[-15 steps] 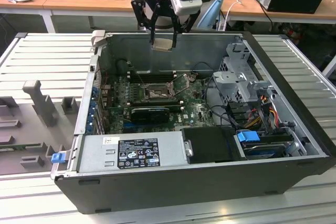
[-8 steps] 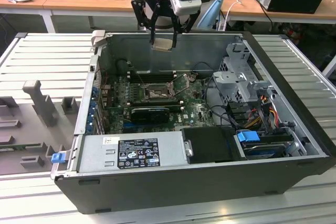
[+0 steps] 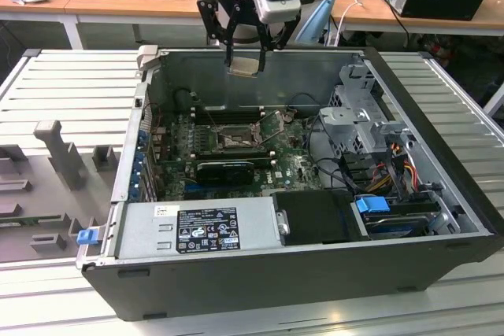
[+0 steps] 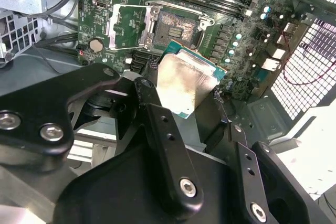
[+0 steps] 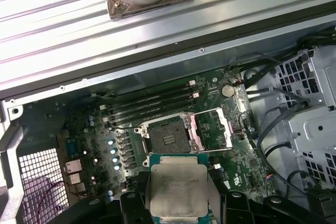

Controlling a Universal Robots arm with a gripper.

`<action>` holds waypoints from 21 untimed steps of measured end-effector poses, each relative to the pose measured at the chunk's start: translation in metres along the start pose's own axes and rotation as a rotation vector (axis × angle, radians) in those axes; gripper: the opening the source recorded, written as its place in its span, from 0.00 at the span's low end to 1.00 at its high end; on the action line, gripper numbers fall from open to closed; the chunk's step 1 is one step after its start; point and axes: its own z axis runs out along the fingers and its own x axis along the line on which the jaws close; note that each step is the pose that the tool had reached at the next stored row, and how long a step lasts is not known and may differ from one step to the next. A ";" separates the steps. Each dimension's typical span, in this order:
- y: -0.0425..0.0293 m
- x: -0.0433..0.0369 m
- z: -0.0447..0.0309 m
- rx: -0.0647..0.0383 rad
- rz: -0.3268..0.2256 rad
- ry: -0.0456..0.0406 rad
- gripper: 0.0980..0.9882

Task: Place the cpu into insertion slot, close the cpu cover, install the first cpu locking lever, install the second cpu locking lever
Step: 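Place the cpu into insertion slot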

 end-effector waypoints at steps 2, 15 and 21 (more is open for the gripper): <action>0.0000 0.0000 0.0000 0.000 0.007 -0.0007 0.48; 0.0000 0.0000 0.0001 -0.001 0.047 -0.0042 0.48; -0.0001 0.0000 0.0016 -0.001 0.049 -0.0045 0.48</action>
